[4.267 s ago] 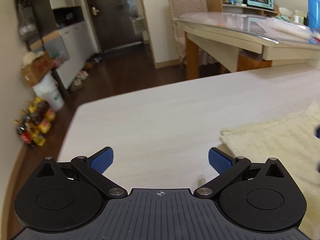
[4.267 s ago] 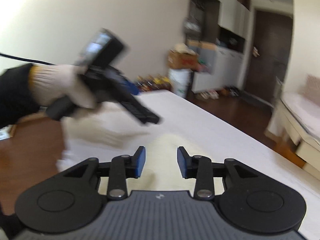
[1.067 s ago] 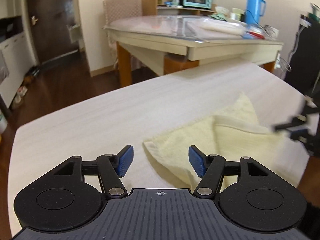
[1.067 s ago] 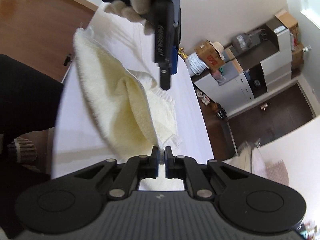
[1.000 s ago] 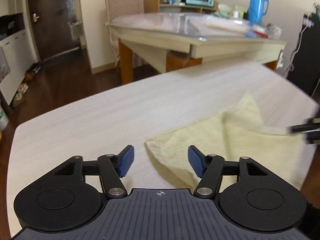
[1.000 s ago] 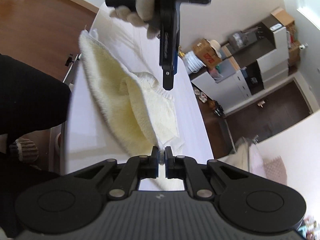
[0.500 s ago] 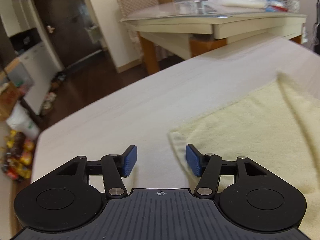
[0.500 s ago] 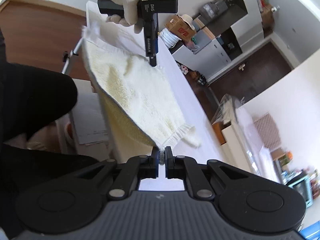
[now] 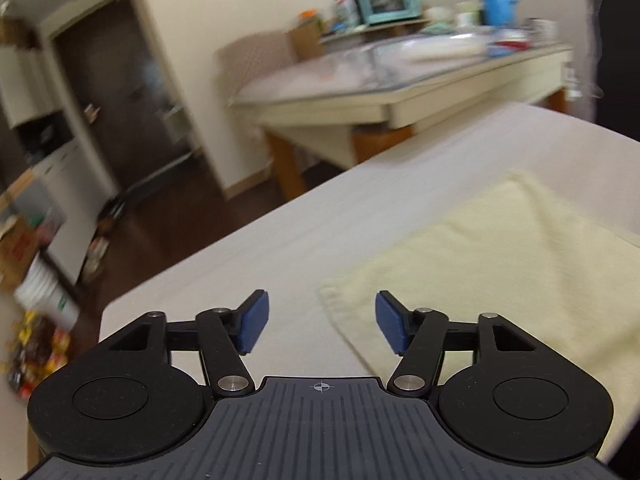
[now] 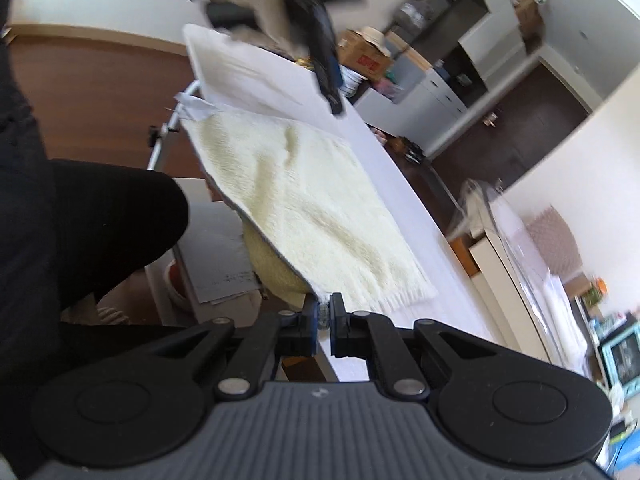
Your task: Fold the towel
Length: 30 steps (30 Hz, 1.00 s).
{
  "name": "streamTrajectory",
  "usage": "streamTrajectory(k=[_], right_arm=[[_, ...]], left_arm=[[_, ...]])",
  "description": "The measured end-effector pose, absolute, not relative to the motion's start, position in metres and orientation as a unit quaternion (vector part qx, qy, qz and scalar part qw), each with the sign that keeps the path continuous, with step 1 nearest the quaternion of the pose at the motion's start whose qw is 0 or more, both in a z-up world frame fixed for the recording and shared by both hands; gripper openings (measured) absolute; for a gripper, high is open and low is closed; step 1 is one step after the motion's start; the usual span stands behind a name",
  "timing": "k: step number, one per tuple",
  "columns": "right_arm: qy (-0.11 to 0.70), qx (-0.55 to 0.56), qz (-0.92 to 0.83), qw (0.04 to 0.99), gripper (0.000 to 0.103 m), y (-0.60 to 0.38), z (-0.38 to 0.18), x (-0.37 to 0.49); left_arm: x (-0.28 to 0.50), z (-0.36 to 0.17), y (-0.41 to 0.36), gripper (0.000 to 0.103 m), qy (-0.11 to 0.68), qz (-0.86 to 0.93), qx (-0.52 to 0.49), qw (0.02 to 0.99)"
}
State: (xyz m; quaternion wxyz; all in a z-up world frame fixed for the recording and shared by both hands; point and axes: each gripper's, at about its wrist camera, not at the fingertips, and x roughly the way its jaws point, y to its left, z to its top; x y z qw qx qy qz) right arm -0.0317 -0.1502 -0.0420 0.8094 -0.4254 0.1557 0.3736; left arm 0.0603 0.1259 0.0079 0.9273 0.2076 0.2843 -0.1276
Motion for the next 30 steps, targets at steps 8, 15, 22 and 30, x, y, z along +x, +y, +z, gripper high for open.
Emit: streamTrajectory(k=[8,15,22,30], right_arm=[[0.207,-0.33,0.358,0.848,0.006,-0.166,-0.027,-0.002],[0.215,-0.309,0.362,0.853,0.006,-0.169,-0.013,0.005],[0.212,-0.314,0.359,0.853,0.006,-0.173,-0.008,0.003],[0.224,-0.314,0.363,0.849,0.006,-0.178,-0.008,0.003]], left_arm=[[-0.042,-0.006,0.096,0.07,0.25,-0.228,0.291,0.895],[-0.078,-0.05,0.065,0.055,0.24,-0.261,0.404,0.843],[-0.086,-0.087,0.053,0.037,0.206,-0.25,0.505,0.8],[-0.088,-0.069,0.058,0.008,0.215,-0.253,0.503,0.798]])
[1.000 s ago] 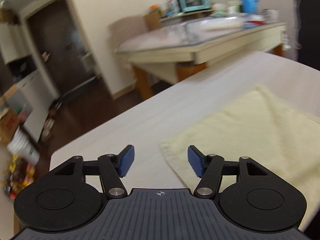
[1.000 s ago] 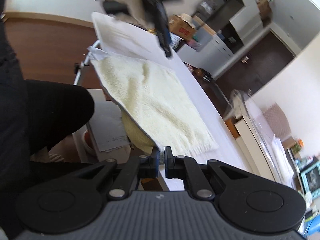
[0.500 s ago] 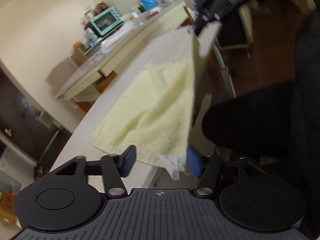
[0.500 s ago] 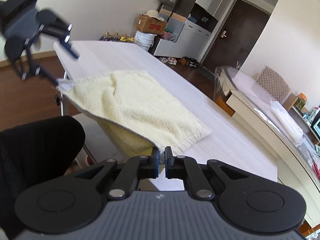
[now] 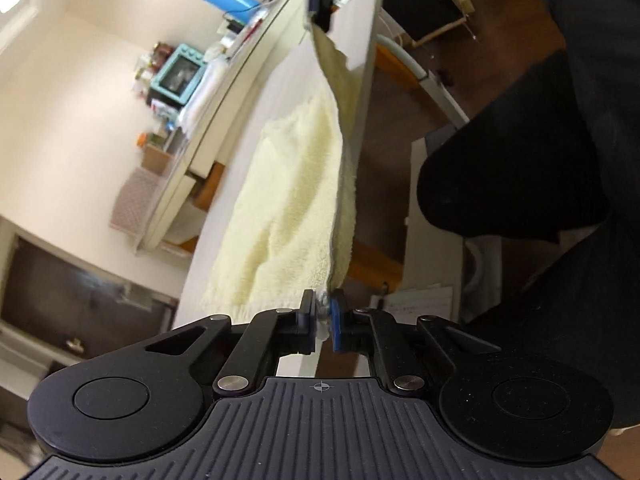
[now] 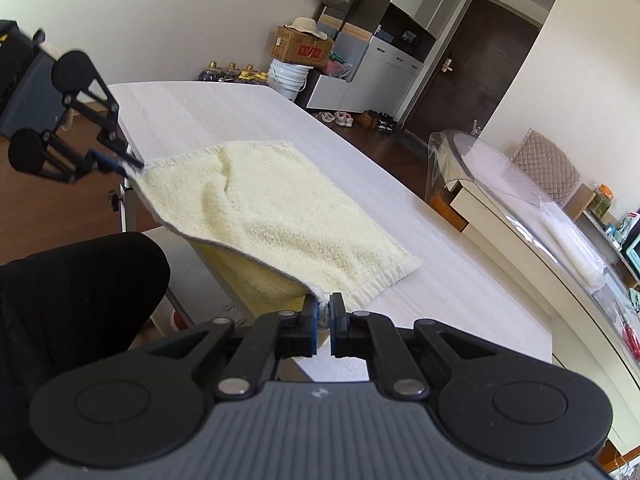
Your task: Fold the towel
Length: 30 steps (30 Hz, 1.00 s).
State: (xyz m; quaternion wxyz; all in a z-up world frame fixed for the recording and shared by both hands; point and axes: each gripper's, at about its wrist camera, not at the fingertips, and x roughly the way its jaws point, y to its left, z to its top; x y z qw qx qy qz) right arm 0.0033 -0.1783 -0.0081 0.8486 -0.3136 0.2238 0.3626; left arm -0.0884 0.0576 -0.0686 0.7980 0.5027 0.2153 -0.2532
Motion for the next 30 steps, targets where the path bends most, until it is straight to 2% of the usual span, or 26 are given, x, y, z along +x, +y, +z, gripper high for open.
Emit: streamTrajectory(k=[5,10,17,30], right_arm=[[0.234,-0.325,0.396,0.826,0.006,-0.186,-0.004,0.0],[0.249,-0.31,0.425,0.813,0.006,-0.196,0.008,0.005],[0.261,-0.267,0.436,0.819,0.006,-0.203,0.032,0.043],[0.32,-0.202,0.44,0.815,0.006,-0.19,0.039,0.143]], left_arm=[[-0.063,-0.009,0.079,0.008,0.284,-0.307,0.399,0.816],[-0.015,0.033,0.096,0.008,0.313,-0.316,0.337,0.83],[0.044,0.045,0.099,0.008,0.341,-0.306,0.297,0.838],[0.114,0.047,0.116,0.008,0.386,-0.252,0.24,0.854]])
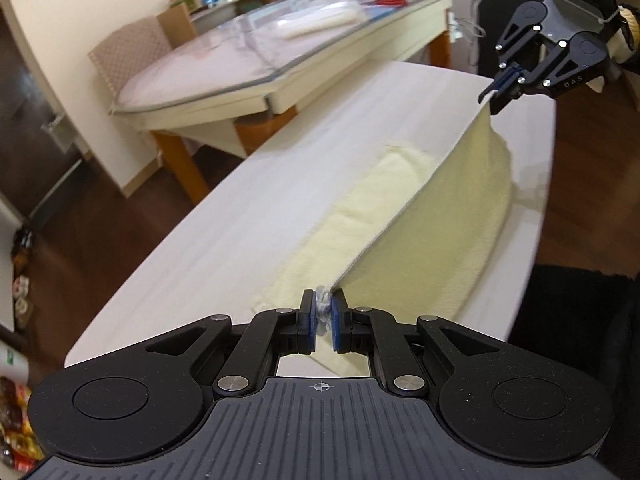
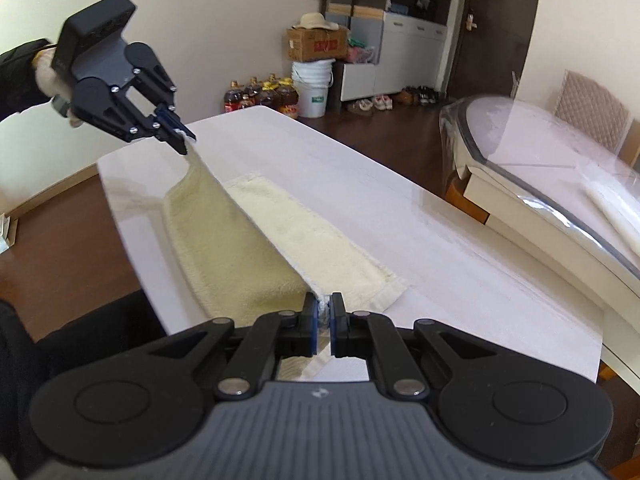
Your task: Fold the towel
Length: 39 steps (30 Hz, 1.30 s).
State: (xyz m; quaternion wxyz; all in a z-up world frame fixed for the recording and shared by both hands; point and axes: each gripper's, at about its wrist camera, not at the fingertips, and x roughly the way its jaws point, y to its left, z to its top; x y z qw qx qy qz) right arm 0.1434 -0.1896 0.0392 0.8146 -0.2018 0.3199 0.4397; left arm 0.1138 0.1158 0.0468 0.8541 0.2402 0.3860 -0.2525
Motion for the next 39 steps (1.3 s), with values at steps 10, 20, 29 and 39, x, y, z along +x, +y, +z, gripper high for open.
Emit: streamTrajectory(k=[10,20,29,39], right_arm=[[0.366,-0.184,0.439,0.8,0.006,-0.168,0.021,0.212],[0.414,-0.156,0.419,0.793,0.006,-0.159,-0.016,0.257],[0.401,-0.152,0.385,0.818,0.021,-0.165,-0.031,0.26],[0.329,-0.135,0.388,0.85,0.022,-0.185,-0.004,0.197]], left_arm=[[0.164,0.022,0.133,0.008,0.411,-0.217,0.213,0.859],[0.189,-0.009,0.139,0.009,0.44,-0.2,0.2,0.852],[0.194,-0.015,0.15,0.033,0.442,-0.163,0.188,0.862],[0.164,0.008,0.149,0.037,0.402,-0.144,0.197,0.883]])
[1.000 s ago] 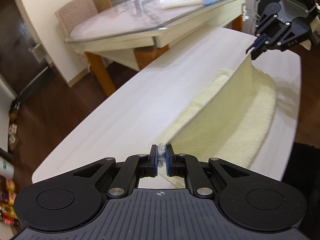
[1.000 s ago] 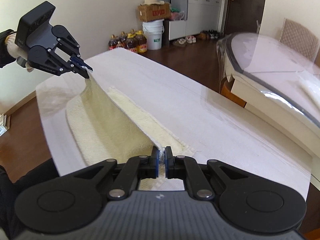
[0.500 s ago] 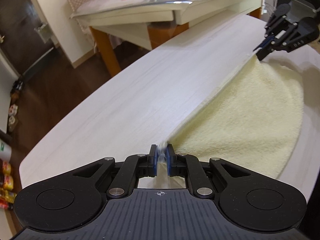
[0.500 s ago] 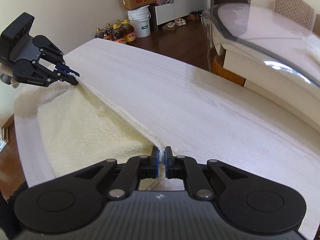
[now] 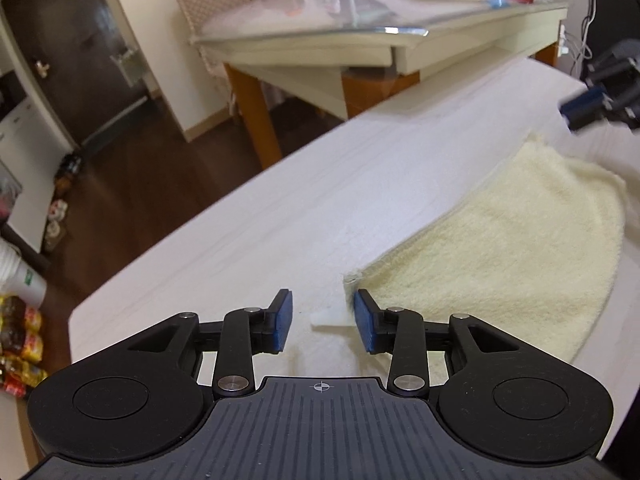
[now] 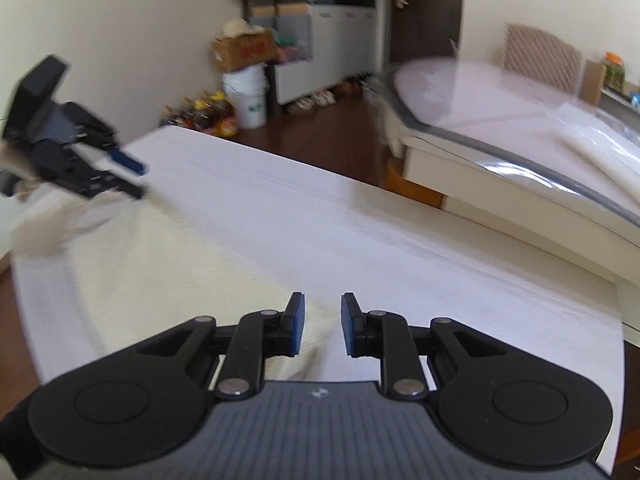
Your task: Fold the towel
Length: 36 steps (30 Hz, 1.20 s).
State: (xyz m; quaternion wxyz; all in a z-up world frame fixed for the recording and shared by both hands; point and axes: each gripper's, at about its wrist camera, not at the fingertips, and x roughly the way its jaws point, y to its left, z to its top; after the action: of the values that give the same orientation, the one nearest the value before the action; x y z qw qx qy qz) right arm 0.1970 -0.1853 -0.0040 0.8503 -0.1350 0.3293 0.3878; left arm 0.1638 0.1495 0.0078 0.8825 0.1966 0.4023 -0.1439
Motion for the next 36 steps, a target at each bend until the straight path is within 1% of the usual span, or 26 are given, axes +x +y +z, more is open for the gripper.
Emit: streamTrajectory(k=[2,5,8,11,17,23,26,27,36], right_arm=[[0.32,-0.154,0.4,0.845,0.021,-0.184,-0.008,0.171],[0.318,-0.17,0.411,0.837,0.021,-0.181,-0.016,0.144],[0.327,-0.175,0.407,0.835,0.021,-0.178,-0.029,0.131],[0.343,-0.169,0.399,0.834,0.019,-0.183,-0.038,0.131],[0.346,-0.183,0.393,0.832,0.018,-0.184,-0.037,0.129],[0.337,-0.191,0.385,0.837,0.018,-0.179,-0.04,0.126],[0.334,-0.206,0.388,0.834,0.018,-0.177,-0.04,0.125],[0.335,-0.209,0.39,0.832,0.018,-0.177,-0.04,0.126],[0.319,-0.275,0.402,0.813,0.025,-0.187,-0.039,0.147]], left_arm=[[0.15,0.013,0.139,0.036,0.389,-0.156,0.207,0.884],[0.135,0.014,0.125,0.039,0.378,-0.166,0.229,0.882],[0.126,0.007,0.12,0.039,0.384,-0.17,0.229,0.878],[0.125,-0.001,0.121,0.039,0.395,-0.164,0.226,0.875],[0.114,-0.016,0.126,0.039,0.411,-0.156,0.224,0.87],[0.096,-0.009,0.132,0.039,0.405,-0.166,0.185,0.88],[0.085,-0.018,0.124,0.038,0.411,-0.164,0.21,0.872],[0.082,-0.019,0.122,0.037,0.409,-0.161,0.209,0.873],[0.053,-0.019,0.101,0.034,0.417,-0.179,0.167,0.875]])
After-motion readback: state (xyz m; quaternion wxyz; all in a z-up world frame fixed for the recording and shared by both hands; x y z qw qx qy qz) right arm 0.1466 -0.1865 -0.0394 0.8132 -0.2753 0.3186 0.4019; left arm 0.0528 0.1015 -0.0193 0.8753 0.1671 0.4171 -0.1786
